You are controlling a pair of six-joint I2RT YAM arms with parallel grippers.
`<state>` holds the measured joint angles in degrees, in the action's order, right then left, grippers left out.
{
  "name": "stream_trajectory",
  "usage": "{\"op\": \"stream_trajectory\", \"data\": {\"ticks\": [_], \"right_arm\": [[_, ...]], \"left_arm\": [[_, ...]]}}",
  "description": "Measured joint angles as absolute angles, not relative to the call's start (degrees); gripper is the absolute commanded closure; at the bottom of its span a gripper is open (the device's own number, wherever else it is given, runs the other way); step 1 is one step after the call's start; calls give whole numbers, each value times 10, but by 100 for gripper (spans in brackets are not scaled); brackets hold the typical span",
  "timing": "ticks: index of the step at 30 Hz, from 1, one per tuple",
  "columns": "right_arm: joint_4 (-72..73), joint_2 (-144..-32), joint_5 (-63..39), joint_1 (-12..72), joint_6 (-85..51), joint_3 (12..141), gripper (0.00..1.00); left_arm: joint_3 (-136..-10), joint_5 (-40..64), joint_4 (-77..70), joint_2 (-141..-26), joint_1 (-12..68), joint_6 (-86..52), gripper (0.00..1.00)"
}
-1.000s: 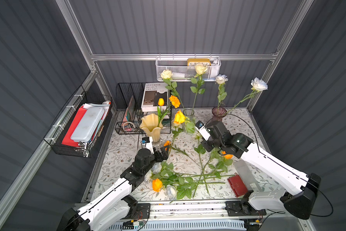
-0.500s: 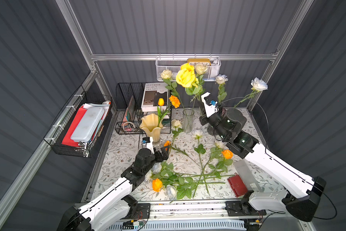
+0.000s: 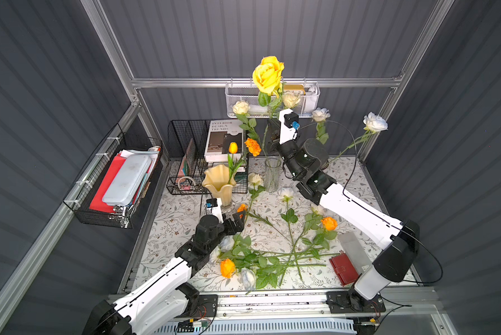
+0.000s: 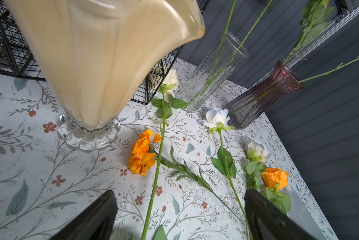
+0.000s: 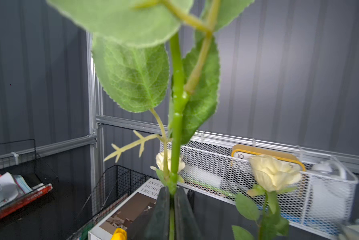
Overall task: Arrange the flowers in different vases according to their colors
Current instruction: Insert the flower into the vase.
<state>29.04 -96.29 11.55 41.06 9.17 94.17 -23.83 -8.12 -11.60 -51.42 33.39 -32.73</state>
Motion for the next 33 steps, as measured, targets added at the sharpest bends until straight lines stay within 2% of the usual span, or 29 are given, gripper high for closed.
{"op": "stream_trajectory", "data": {"ticks": [6,15,25,33], "right_arm": [[291,-999,80,429,4,989,100],[289,-1062,52,451,-52,1028,100],[284,-1096,49,451,-79,1024,100],[311,-1103,47,456,-105,970,100]], "left_arm": [[-238,-83,-112,-492,334,-329,1],[-238,-90,-91,-482,334,-331,1],[-238,-90,-87,-475,334,-331,1],[-238,-90,-87,-475,334,-331,1]]}}
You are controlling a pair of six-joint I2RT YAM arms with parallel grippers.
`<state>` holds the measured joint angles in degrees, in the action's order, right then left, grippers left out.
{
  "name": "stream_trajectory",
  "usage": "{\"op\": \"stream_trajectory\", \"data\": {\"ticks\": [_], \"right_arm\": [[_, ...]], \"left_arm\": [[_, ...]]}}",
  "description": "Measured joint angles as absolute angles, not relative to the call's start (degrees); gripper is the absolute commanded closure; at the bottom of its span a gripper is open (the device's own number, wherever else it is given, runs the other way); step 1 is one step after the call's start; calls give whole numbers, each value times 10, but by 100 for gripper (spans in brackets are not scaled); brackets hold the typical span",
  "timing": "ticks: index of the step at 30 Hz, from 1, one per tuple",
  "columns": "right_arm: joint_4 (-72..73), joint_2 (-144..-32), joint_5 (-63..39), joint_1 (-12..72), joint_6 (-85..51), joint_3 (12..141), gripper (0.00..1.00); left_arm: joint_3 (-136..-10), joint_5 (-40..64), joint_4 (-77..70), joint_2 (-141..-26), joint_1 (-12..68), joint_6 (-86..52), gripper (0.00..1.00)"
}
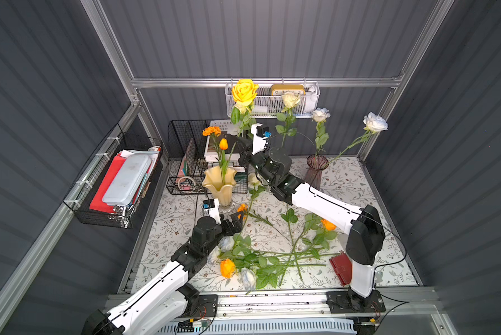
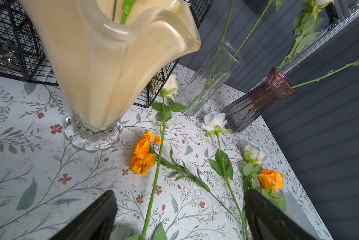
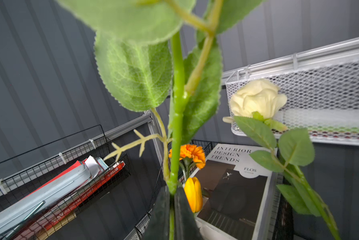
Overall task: Arrange the flowers in different vases according to their colors
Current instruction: Insert the flower into the vase, then pick up the flower at the center of the board.
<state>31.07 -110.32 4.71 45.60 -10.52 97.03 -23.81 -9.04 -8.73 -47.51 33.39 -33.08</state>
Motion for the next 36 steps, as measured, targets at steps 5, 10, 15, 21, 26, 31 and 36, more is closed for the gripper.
{"op": "stream_trajectory", "data": {"ticks": [5,10,15,21,26,31,36], "right_arm": [[315,-1138,40,472,-116,950,45],[282,-1143,35,482,-110,925,31],[168,-1076,32,478,-104,899,28],[6,-919,22,472,-115,828,27],[-147,-847,12,463,-144,753,27],[-280,-856,-18,455,-140,681,28],[-366,-931,-25,454,-100,700,31]], "left_arm": [[-238,-90,-87,-475,334,-331,1],[-238,-90,-87,-474,334,-331,1],[-238,-91,-87,-472,334,-331,1],[-237,-91,-87,-469,334,-331,1],[-234,-91,-87,-464,334,-331,1],[-234,-91,-87,-465,334,-331,1],[-234,-91,-87,-464,334,-331,1]]}}
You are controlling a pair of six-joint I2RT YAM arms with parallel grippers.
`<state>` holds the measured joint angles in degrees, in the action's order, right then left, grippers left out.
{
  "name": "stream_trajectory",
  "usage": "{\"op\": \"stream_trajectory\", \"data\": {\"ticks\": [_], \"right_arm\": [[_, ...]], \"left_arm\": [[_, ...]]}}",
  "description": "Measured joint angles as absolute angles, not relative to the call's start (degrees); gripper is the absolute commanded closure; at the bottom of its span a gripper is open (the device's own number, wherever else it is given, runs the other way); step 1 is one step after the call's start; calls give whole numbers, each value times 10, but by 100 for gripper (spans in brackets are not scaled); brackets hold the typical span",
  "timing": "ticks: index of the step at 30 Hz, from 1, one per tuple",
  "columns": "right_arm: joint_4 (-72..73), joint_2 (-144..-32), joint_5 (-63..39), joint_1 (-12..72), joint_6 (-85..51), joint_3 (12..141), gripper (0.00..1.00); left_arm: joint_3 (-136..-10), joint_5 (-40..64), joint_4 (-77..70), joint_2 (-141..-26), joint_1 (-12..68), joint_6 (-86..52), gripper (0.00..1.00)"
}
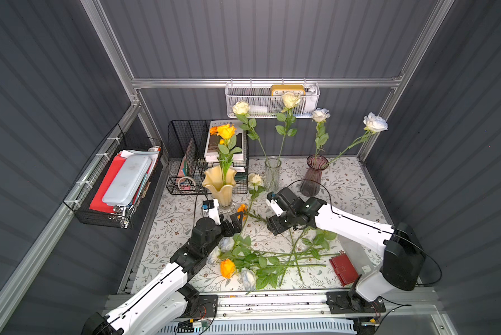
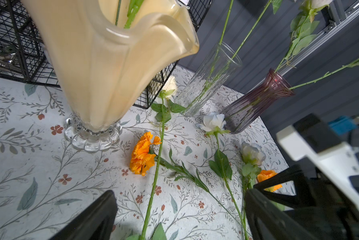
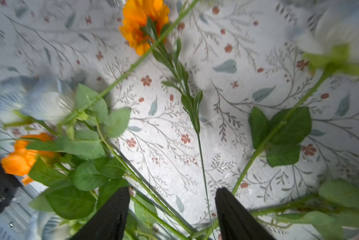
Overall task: Arrange the flowers in different vases according to their colors
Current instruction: Pick up the flower at the center of the board.
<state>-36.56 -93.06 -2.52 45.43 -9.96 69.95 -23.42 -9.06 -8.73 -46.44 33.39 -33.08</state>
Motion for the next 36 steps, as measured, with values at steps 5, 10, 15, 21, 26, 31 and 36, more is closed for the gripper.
{"op": "stream_trajectory", "data": {"ticks": [5,10,15,21,26,31,36], "right_arm": [[-412,-1003,-16,451,-59,732,34],[-430,-1039,-11,443,-35,749,36],[-429,-1066,-13,435,-22,762,39],[-426,-1105,-23,424,-8,785,48],[-424,-1137,-32,418,-4,808,73],[-420,-1148,-38,417,0,814,93],[-414,-1134,-26,417,10,814,100]], "left_arm": [[-231,-91,-87,-456,334,-331,1],[-230,-92,-87,-455,334,-331,1],[-230,-93,-88,-457,334,-331,1],[-230,-92,-87,-459,334,-331,1],[-230,-93,-87,-459,334,-331,1],[-230,-92,-88,-459,334,-331,1],[-230,-92,-88,-465,334,-331,1]]}}
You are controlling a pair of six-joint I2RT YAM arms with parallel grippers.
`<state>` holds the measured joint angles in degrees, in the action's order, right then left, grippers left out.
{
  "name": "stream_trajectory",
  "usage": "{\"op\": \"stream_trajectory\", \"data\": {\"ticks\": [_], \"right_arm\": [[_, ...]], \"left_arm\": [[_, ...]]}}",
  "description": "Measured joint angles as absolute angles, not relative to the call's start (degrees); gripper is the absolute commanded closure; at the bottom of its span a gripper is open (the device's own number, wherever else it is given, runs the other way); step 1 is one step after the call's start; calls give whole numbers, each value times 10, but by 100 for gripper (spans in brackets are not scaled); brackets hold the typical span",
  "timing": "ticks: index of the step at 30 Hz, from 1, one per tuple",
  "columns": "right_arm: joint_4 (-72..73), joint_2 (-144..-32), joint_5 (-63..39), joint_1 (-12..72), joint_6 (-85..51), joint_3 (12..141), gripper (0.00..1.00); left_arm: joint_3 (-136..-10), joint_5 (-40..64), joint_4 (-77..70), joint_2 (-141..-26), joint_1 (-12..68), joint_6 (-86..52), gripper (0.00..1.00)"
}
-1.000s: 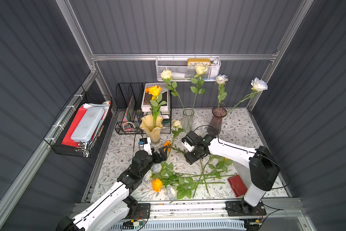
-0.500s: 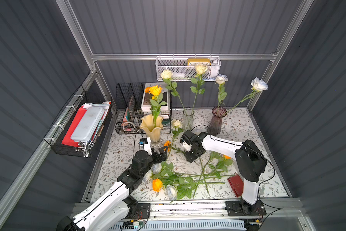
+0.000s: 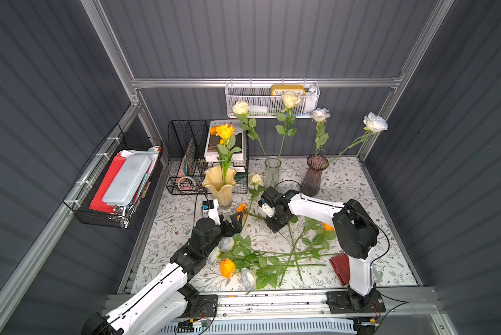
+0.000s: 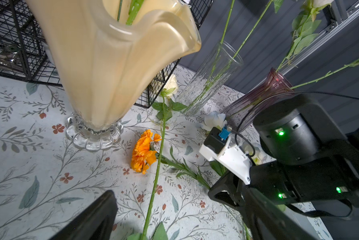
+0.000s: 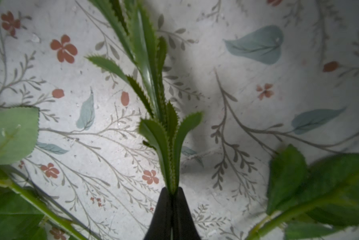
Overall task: Arrange the flowers in different vases according to their colors
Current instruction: Pick up the flower at the center of the board, then insert the flower into the vase.
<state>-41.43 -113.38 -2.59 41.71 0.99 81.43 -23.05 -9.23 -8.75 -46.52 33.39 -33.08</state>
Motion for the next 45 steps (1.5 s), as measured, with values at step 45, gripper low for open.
{"op": "stream_trajectory", "data": {"ticks": [45], "right_arm": [[-263,-832,-303,410,-13,918,100]], "left_arm": [[-230,-92,-89,-470,334,-331,1]]}}
